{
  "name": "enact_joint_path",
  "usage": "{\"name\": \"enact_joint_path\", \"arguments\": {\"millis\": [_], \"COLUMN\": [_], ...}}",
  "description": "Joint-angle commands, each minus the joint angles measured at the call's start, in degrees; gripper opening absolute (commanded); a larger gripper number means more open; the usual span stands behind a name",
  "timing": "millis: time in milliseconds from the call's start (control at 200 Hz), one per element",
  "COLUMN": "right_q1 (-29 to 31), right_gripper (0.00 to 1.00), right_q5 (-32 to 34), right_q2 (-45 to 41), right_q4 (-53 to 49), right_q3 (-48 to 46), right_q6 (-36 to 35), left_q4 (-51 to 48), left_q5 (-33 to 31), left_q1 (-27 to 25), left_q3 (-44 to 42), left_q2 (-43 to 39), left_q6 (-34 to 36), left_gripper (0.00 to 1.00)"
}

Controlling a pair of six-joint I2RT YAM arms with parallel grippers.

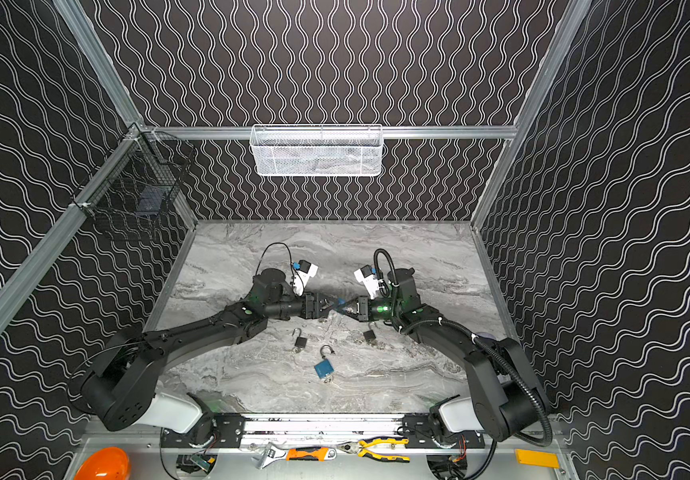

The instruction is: Lock with the key

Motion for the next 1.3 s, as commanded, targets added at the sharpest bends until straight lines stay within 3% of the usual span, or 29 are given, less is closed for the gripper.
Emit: {"name": "enact_joint_path", "arguments": {"millis": [0, 485, 621, 936, 1291], "right_q1": [0.0, 0.0, 0.0, 0.0, -0.1], "right_gripper": [0.00, 0.00, 0.00, 0.00, 0.00], "right_q5": [-1.1, -2.2, -2.1, -2.3, -2.7], "right_q2": [0.0, -0.2, -0.2, 0.1, 0.1], "right_q4": [2.4, 3.4, 2.9, 3.3, 3.4], "right_q3": [0.1, -0.5, -0.2, -0.3, 0.0], "right_q6": [-0.3, -0.3, -0.5, -0.3, -0.3], "left_q4": [1.6, 7.7, 8.4, 9.5, 11.9], "left_q5": [-1.4, 0.4, 1.3, 2.1, 3.8], "left_q1": [0.3, 1.7, 1.8, 3.3, 4.0], "left_q3": [-0.1, -0.9, -1.0, -3.0, -3.6], "left_q2": [-0.3, 1.6, 2.2, 1.0, 1.2], "left_q6": [0.0, -3.4, -3.9, -4.7, -5.9], "left_gripper": [0.62, 0.57, 0.49, 0.44, 0.42]}}
